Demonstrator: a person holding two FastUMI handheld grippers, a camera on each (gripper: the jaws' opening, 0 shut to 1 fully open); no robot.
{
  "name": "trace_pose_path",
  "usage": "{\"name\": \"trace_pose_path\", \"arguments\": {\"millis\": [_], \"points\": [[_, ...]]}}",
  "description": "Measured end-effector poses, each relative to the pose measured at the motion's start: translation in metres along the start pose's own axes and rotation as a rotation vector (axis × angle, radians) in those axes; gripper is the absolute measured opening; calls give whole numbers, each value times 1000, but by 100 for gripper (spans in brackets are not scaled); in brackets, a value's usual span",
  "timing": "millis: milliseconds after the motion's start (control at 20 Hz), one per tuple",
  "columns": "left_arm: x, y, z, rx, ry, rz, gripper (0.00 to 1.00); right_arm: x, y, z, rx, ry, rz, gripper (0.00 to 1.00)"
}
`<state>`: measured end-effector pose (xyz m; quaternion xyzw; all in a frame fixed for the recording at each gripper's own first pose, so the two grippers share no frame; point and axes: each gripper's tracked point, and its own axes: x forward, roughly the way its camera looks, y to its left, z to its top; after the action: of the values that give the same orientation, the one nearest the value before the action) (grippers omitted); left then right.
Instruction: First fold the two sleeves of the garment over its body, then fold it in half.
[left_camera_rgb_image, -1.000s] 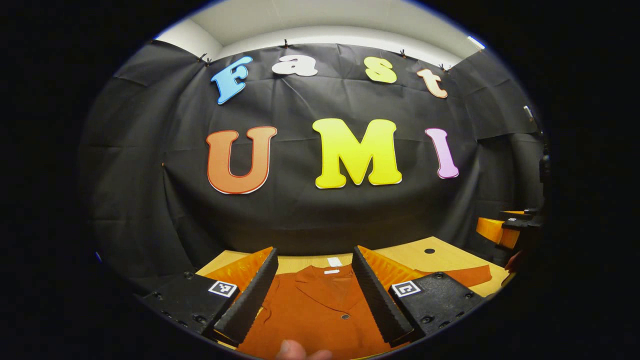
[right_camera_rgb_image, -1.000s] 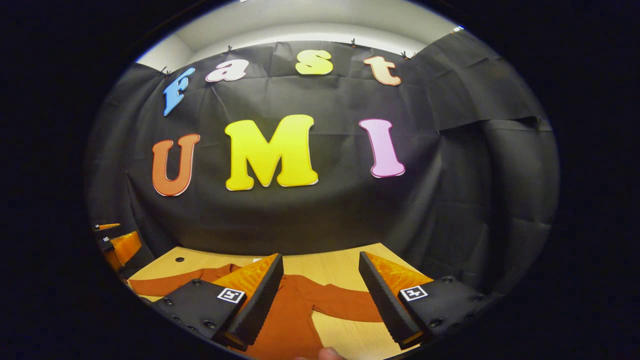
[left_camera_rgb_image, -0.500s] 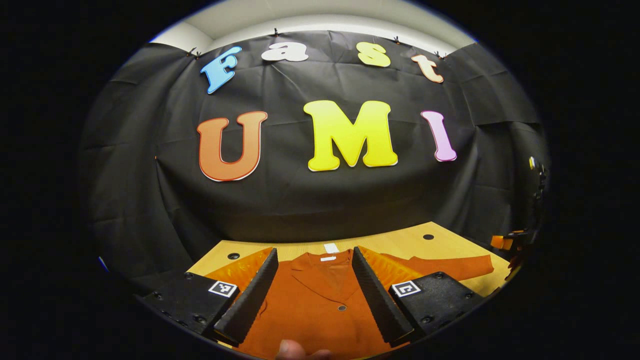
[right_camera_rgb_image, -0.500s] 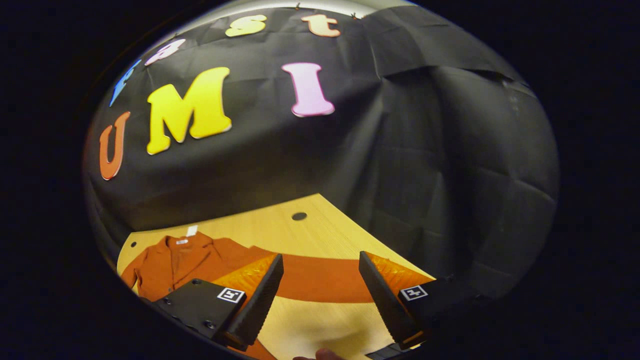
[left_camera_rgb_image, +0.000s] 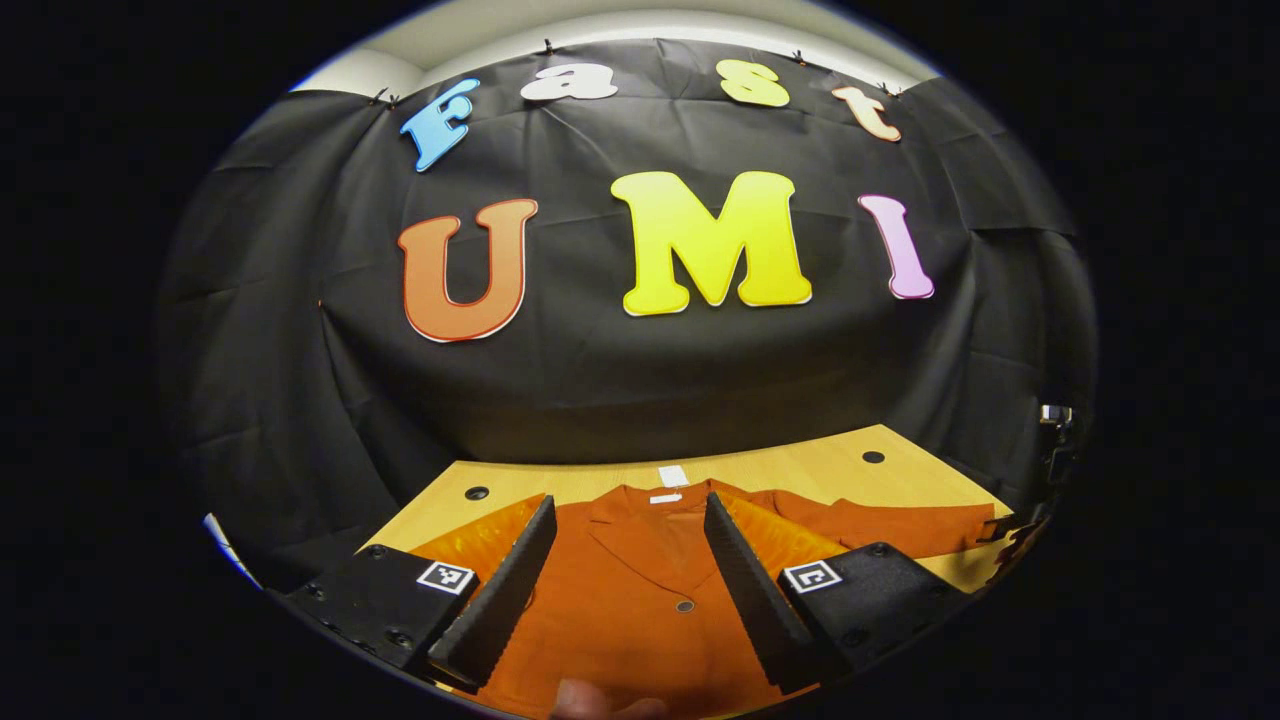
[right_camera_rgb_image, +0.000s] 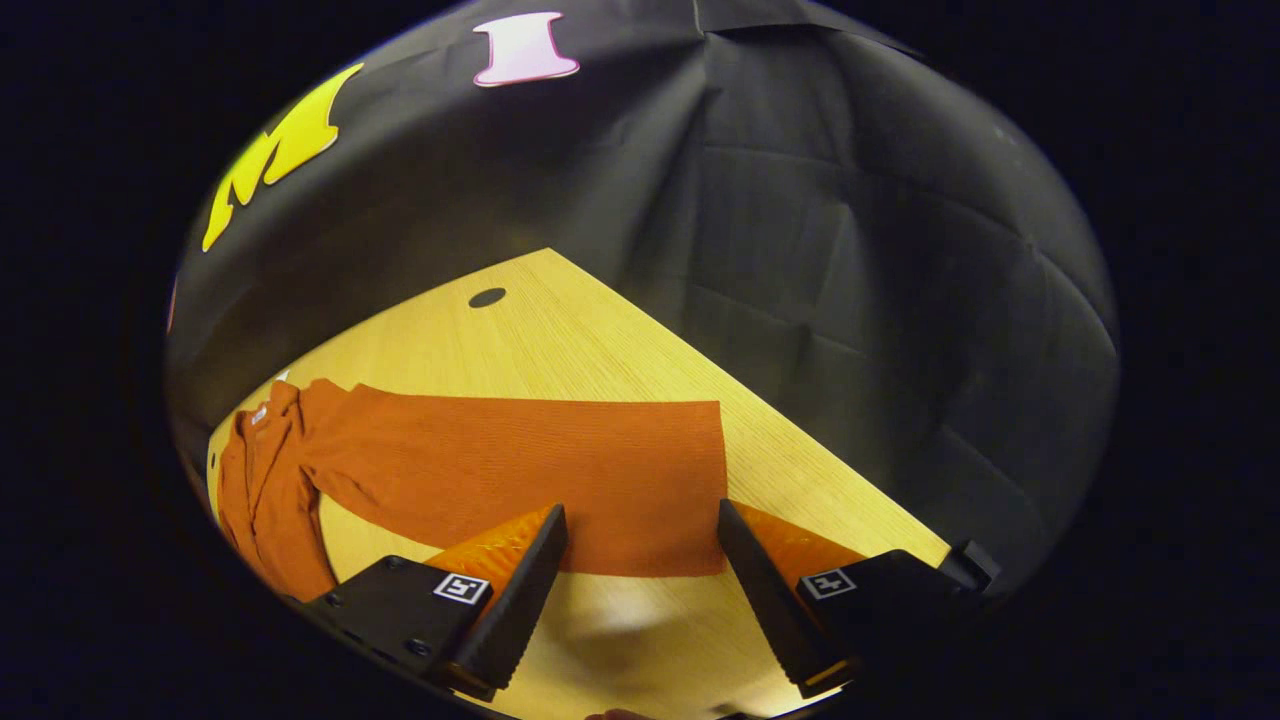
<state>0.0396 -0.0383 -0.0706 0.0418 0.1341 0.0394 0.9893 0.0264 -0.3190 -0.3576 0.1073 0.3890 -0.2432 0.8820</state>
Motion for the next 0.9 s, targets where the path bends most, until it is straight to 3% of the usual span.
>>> {"name": "trace_pose_path", "arguments": {"millis": [400,450,500,650,750,800,900], "points": [[-4,19,-7,-3,40,82,99,9,4,-12,-22,-3,0,92],[-4,24,-8,-1,40,91,99,10,7,-12,-22,-14,3,74],[-4,29,-8,-3,40,96,99,12,8,-11,-26,-19,15,74],[-5,43,-12,-16,47,112,99,8,6,-10,14,-11,20,41],[-7,53,-10,-19,44,120,99,7,2,-7,51,-7,19,28],[-7,58,-9,-16,39,124,99,9,1,-4,61,-16,9,28],[-8,67,-8,-11,34,133,99,9,-1,-1,101,-4,-4,7]]}}
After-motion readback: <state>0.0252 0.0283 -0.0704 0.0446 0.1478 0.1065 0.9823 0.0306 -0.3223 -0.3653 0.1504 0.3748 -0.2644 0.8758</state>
